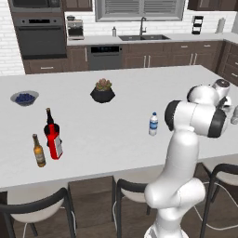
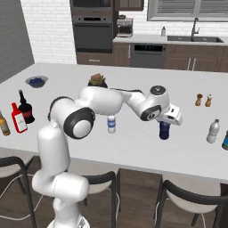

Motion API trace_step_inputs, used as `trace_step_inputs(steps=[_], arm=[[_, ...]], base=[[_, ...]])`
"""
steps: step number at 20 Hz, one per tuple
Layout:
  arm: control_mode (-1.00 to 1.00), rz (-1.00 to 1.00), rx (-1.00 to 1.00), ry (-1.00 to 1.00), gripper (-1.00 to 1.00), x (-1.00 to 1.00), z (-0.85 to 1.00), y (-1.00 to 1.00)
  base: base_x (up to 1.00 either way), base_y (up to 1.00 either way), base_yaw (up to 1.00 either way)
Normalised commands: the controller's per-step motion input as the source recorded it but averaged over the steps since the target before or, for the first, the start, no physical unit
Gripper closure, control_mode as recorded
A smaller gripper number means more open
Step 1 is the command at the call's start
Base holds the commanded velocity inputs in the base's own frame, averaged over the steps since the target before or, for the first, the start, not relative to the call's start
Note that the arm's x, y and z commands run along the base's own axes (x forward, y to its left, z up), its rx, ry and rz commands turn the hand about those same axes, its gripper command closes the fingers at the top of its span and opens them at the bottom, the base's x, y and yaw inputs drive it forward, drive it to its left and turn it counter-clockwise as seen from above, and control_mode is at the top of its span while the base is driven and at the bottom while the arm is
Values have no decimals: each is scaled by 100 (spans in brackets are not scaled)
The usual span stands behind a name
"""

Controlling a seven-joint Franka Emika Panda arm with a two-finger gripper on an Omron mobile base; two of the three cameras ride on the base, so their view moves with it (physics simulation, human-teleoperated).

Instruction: Move the plastic bottles in the middle to the plastics group, and the glass bottles in the middle to the glass group.

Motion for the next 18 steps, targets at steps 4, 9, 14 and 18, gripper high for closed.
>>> trace_step_inputs(steps=[4, 9, 14, 18], arm=[[-100, 0, 1, 7, 100, 18, -15, -47], [-100, 0, 2, 0, 100, 0, -8, -31], [-100, 1, 0, 0, 100, -9, -17, -15], [-100, 3, 0, -1, 100, -15, -36, -1]], base=[[0, 0, 0], [0, 0, 0], [0, 0, 0], [0, 0, 0]])
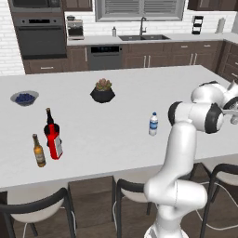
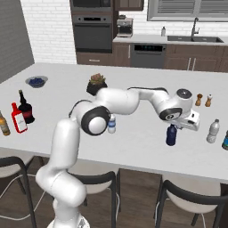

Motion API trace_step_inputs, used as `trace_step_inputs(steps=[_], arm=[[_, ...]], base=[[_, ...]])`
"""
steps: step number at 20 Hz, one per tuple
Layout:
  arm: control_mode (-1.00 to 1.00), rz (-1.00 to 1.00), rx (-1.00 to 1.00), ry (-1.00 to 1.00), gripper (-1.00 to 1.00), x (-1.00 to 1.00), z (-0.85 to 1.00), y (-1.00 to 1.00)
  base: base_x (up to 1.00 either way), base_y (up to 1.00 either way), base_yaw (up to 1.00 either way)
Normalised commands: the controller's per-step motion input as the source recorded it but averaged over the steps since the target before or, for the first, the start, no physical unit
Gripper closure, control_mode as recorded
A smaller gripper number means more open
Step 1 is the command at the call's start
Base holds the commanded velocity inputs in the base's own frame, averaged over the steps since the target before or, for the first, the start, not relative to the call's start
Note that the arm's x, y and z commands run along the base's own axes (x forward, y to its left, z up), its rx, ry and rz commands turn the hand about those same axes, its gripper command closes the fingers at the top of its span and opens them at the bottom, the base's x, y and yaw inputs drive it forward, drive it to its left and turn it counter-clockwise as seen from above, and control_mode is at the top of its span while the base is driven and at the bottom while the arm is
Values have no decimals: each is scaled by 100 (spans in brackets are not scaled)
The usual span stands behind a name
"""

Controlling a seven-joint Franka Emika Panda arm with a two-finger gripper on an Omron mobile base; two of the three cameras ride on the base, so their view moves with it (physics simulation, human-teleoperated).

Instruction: Move the plastic bottles in the middle to the plastics group, and the glass bottles in the middle to the glass group.

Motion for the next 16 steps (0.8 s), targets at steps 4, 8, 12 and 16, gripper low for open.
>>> trace_step_inputs(steps=[4, 8, 12, 16], arm=[[-100, 0, 0, 0, 100, 8, -3, -26], [-100, 0, 0, 0, 100, 2, 15, -26], [-100, 0, 0, 0, 100, 0, 51, -8], [-100, 0, 0, -4, 100, -34, 60, 11]], base=[[0, 0, 0], [0, 0, 0], [0, 0, 0], [0, 0, 0]])
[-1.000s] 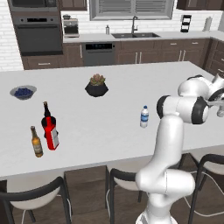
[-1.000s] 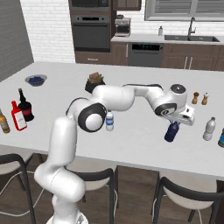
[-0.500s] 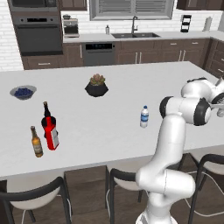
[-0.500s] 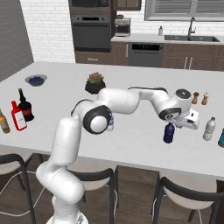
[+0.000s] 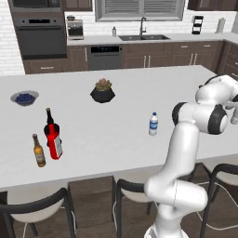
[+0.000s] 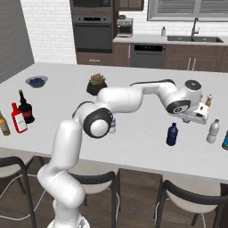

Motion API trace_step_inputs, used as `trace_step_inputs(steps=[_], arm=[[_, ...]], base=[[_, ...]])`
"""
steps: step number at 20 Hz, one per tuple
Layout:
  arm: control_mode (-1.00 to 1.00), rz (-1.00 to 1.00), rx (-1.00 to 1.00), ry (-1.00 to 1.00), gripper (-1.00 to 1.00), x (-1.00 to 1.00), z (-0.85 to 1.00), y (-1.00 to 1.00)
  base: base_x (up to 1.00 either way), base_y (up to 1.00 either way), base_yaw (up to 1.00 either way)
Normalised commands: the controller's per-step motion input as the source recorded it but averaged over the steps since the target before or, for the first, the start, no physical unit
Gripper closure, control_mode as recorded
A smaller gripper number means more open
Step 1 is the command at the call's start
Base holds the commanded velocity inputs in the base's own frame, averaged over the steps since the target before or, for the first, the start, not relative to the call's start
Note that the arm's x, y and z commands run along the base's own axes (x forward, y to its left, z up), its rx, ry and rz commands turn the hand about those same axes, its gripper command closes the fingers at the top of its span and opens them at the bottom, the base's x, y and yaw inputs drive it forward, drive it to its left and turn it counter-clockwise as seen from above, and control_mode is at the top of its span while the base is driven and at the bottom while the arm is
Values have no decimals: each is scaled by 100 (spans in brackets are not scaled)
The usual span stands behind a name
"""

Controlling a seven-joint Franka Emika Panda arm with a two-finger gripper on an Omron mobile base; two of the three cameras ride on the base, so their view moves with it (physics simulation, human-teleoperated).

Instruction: Move the plastic bottles in the middle to the plastics group, and the glass bottles in the middle to the glass group.

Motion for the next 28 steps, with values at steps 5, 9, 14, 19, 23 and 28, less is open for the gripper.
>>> trace_step_inputs(steps=[5, 9, 14, 19, 23, 28], arm=[[-100, 3, 0, -1, 100, -64, 38, 69], [-100, 9, -1, 0, -100, -64, 18, 100], [-100, 7, -3, 0, -100, -36, 22, 100], [-100, 12, 0, 0, -100, -5, 34, 100], [-100, 24, 0, 0, -100, -3, 7, 100], [-100, 27, -4, 0, -100, -12, 0, 100]], base=[[0, 0, 0], [0, 0, 0], [0, 0, 0], [0, 0, 0], [0, 0, 0], [0, 0, 0]])
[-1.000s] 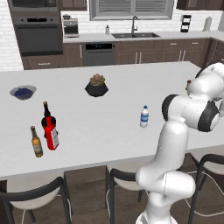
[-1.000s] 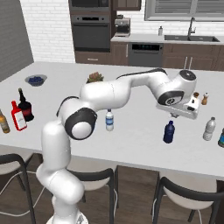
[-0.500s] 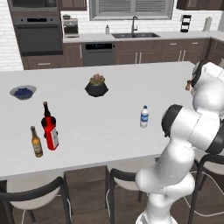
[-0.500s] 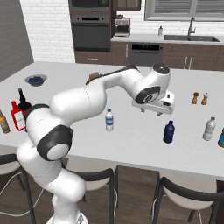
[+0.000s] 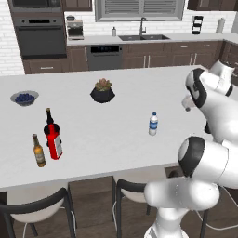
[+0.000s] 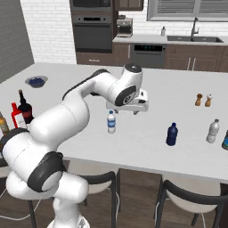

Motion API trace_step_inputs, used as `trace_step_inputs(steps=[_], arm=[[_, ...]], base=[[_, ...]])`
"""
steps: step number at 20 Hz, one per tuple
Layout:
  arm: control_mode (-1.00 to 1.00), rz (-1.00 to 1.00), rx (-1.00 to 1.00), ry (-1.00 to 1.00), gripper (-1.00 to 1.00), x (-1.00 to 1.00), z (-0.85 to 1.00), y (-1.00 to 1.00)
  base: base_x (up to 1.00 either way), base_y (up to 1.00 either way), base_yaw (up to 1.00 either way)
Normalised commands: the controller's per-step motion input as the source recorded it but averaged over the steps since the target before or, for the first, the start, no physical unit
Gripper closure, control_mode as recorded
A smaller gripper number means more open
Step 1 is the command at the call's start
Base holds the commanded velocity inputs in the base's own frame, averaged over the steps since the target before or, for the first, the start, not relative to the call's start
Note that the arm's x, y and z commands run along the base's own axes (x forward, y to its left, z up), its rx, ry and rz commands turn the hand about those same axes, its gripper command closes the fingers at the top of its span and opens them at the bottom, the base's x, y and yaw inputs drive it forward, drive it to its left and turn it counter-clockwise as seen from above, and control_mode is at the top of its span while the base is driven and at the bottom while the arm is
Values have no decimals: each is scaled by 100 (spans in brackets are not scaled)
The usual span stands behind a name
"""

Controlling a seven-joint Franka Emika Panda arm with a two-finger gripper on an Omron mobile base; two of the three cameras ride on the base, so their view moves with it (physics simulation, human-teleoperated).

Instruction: Move the plastic bottles in the middle to the plastics group, and the glass bottles in the middle to the glass group.

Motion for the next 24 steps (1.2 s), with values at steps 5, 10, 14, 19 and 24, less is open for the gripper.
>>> trace_step_inputs(steps=[5, 10, 14, 19, 24], arm=[[-100, 11, -1, 0, -100, 9, 0, 100], [-100, -9, 0, 0, -100, 70, 0, 93], [-100, -30, 0, 0, -100, 94, -12, 45], [-100, -33, -4, 2, -100, 35, -28, 7], [-100, -30, -15, 10, -100, 8, -13, -15]], base=[[0, 0, 0], [0, 0, 0], [0, 0, 0], [0, 0, 0], [0, 0, 0]])
